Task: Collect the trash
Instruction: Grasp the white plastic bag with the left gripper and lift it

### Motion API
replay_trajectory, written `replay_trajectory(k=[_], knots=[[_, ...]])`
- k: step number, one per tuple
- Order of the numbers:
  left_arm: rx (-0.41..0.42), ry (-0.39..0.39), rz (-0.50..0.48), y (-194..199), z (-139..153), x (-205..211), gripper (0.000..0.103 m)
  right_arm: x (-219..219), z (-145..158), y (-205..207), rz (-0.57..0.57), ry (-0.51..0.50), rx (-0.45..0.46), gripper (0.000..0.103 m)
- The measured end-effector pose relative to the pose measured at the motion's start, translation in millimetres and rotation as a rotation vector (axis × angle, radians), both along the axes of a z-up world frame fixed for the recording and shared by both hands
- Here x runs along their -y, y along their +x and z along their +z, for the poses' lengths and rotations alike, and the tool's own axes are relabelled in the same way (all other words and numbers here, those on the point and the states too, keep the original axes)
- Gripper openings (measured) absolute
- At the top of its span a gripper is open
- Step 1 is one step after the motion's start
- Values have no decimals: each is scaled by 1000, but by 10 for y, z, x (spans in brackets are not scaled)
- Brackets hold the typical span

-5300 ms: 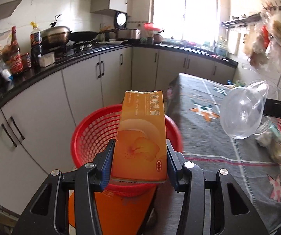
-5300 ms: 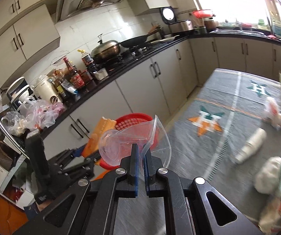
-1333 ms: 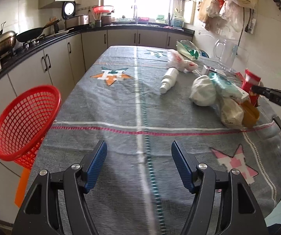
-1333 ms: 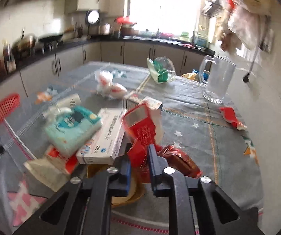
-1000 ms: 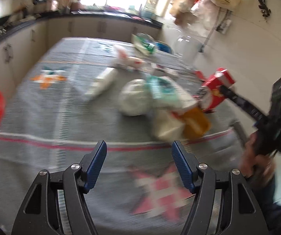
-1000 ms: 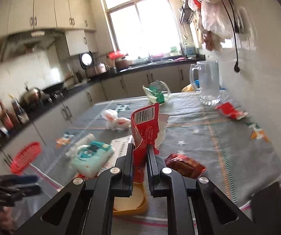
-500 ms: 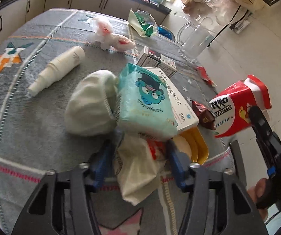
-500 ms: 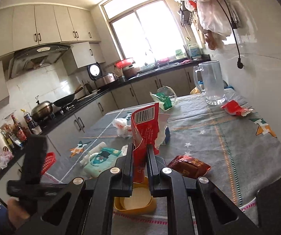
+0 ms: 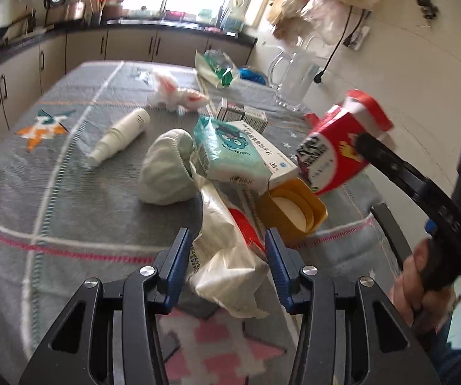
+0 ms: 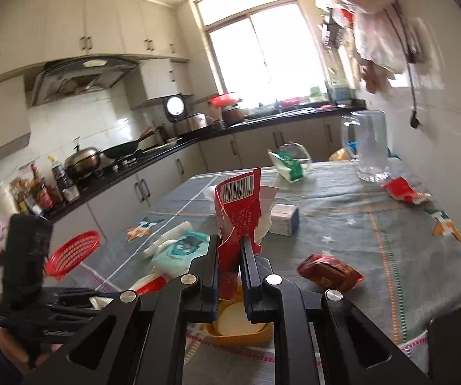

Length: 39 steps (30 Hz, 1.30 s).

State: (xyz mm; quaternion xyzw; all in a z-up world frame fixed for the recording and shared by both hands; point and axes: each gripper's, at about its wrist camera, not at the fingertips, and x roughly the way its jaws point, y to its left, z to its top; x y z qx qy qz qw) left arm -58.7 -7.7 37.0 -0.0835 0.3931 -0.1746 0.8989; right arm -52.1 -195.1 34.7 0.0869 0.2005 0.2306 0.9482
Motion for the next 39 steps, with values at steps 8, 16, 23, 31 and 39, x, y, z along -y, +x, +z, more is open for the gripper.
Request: replay_trajectory(k=[8, 16, 23, 31, 39], knots=[[-29, 6, -3, -157, -34, -123, 46, -138, -27, -57, 63, -39, 22, 13], [-97, -32, 5, 7, -191, -133, 43, -148, -36, -54, 72, -45, 18, 13], [-7, 16, 34, -102, -65, -132, 36, -149, -26, -70, 80, -42, 27, 13], [143, 104, 111, -261, 187, -206, 36, -194, -12, -110, 78, -64, 51, 13], [203, 139, 141, -387, 307, -318, 36, -254, -44, -212, 99, 5, -9, 13]])
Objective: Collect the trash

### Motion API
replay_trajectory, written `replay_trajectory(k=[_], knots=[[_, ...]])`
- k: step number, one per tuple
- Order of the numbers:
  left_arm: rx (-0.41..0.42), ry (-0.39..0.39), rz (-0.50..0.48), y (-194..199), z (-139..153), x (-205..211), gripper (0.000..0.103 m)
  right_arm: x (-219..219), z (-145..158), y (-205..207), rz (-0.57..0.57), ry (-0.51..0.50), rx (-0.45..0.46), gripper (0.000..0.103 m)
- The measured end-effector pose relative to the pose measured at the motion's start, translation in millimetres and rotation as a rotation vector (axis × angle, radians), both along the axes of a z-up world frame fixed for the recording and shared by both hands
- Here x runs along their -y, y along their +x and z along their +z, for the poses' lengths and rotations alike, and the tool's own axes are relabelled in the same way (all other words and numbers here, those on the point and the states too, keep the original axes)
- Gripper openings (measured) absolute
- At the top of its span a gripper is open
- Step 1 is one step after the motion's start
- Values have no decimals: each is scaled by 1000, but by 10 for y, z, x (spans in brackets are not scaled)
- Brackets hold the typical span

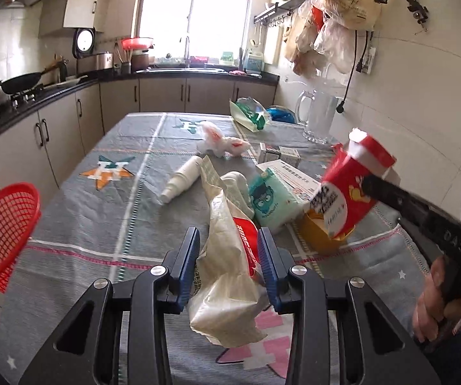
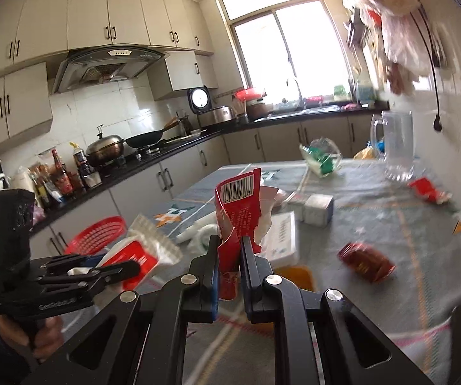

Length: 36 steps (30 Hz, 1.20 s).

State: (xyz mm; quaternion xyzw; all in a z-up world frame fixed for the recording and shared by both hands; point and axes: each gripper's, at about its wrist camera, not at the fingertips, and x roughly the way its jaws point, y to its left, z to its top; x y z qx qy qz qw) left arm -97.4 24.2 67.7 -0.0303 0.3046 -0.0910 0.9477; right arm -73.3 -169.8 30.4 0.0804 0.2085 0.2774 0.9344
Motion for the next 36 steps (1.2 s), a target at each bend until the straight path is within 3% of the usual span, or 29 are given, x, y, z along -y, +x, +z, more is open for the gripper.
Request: replay_trajectory(k=[15, 36], knots=[[36, 13, 82, -192, 46, -326, 36, -415, 78, -266, 76, -6, -13, 13], [63, 5, 135, -401, 127, -543, 36, -567, 178, -409, 125, -14, -29, 13]])
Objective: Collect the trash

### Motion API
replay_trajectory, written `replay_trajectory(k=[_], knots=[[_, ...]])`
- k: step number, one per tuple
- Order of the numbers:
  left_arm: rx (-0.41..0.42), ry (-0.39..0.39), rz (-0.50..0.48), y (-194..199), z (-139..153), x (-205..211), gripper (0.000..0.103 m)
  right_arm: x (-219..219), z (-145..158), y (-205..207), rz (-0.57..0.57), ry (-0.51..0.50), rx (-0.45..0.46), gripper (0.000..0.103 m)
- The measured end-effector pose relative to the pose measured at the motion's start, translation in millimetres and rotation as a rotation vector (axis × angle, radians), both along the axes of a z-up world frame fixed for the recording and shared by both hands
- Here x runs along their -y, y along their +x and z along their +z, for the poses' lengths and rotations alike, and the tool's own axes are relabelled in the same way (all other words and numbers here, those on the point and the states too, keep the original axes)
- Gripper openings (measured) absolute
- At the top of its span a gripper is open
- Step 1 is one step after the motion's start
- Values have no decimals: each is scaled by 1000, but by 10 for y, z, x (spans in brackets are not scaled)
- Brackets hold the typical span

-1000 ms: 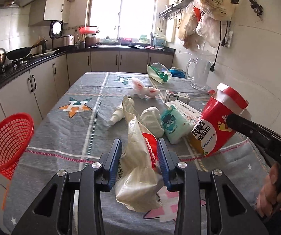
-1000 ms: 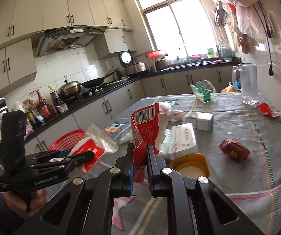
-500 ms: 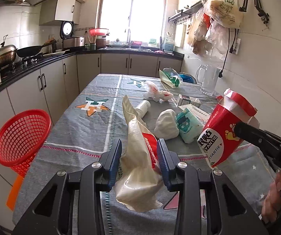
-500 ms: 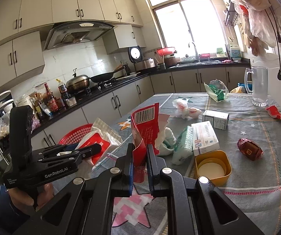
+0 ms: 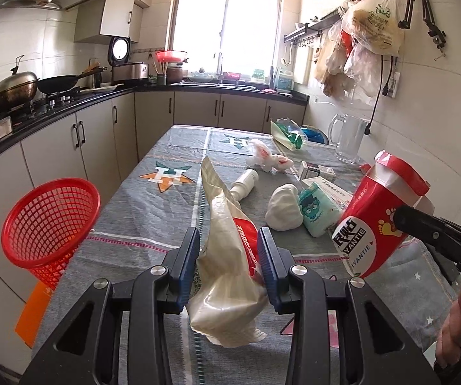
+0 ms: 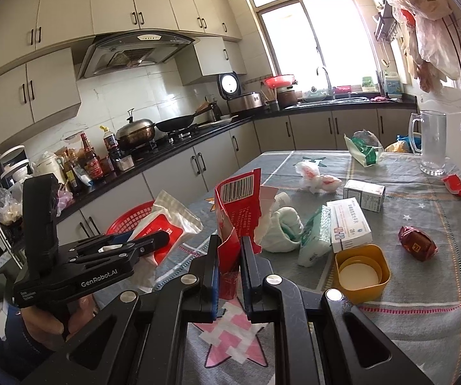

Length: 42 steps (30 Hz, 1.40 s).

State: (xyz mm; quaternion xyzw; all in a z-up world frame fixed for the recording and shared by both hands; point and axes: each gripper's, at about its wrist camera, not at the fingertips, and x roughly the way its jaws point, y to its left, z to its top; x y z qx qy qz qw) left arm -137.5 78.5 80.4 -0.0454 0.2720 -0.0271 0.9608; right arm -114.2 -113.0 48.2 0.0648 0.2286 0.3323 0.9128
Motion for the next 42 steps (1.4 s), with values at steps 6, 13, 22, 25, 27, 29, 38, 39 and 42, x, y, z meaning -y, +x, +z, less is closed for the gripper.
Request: replay_trajectory(k=[6, 13, 22, 25, 27, 29, 38, 39, 42], knots=[[6, -12, 17, -53, 26, -114, 36, -84, 62, -64, 17, -10, 13, 13], [9, -23, 40, -95, 33, -211, 36, -217, 98, -67, 48, -27, 15, 13], [8, -49, 88, -145, -1, -467, 36, -406, 99, 61, 91, -23, -29, 13], [10, -53, 104, -162, -3, -560, 36, -482, 89, 102, 104, -20, -44, 13], [15, -58, 116, -182, 3, -632, 36, -545, 84, 138, 117, -16, -58, 13], [23, -62, 134, -210, 19, -726, 36, -612, 86, 161, 131, -14, -69, 13], [52, -83, 247, -364, 89, -1324, 36, -1009, 158, 245, 216, -17, -98, 13], [55, -83, 258, -379, 96, -1377, 36, -1057, 166, 259, 226, -16, -103, 13], [59, -85, 292, -409, 115, -1561, 36, -1222, 195, 306, 257, -14, -115, 13]])
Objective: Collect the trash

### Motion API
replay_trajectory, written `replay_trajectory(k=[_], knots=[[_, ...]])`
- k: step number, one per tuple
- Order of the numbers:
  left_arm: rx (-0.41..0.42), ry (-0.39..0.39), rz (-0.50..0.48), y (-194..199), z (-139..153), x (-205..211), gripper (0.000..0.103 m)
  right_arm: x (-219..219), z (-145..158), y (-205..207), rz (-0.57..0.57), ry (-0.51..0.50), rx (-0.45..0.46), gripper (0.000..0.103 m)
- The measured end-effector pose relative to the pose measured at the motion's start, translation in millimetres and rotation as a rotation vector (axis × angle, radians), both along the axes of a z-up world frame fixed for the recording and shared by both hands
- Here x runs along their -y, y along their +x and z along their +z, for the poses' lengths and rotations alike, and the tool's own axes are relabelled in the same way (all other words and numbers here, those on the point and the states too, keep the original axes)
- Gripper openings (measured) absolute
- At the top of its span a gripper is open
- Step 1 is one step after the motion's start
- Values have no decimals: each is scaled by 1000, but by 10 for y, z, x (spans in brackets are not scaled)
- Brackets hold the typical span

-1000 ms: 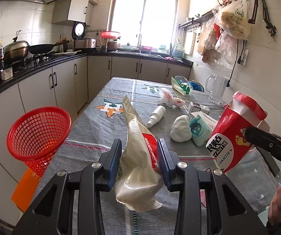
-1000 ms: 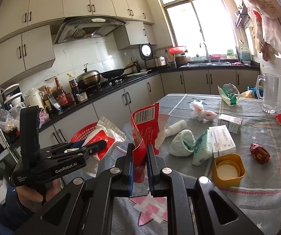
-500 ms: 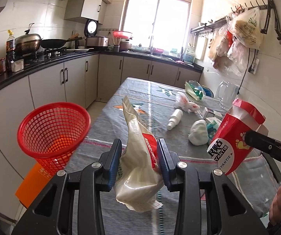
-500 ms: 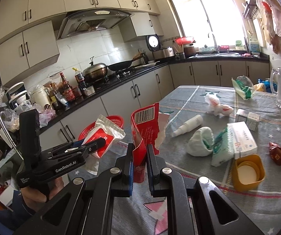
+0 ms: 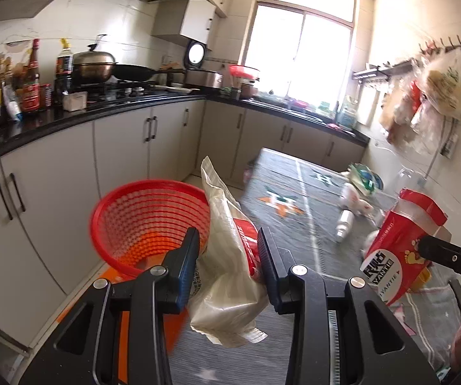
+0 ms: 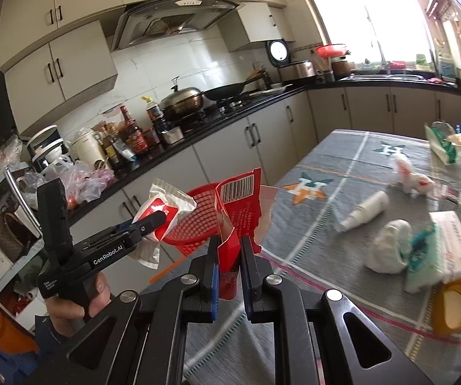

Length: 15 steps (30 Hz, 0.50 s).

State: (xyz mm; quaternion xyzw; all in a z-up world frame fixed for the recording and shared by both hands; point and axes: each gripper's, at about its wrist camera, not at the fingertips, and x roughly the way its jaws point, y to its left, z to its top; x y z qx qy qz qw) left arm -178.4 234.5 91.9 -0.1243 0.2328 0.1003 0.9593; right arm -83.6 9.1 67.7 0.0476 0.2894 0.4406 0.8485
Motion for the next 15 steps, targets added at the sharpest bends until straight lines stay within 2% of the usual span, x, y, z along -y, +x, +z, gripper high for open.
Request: replay_trajectory(k=[5, 15], knots=[[-6, -14, 39, 15, 1, -272, 36, -254, 39, 80, 43, 3, -10, 13], [-61, -41, 73, 353, -112, -666, 36, -821, 135, 340, 106, 13, -58, 13]])
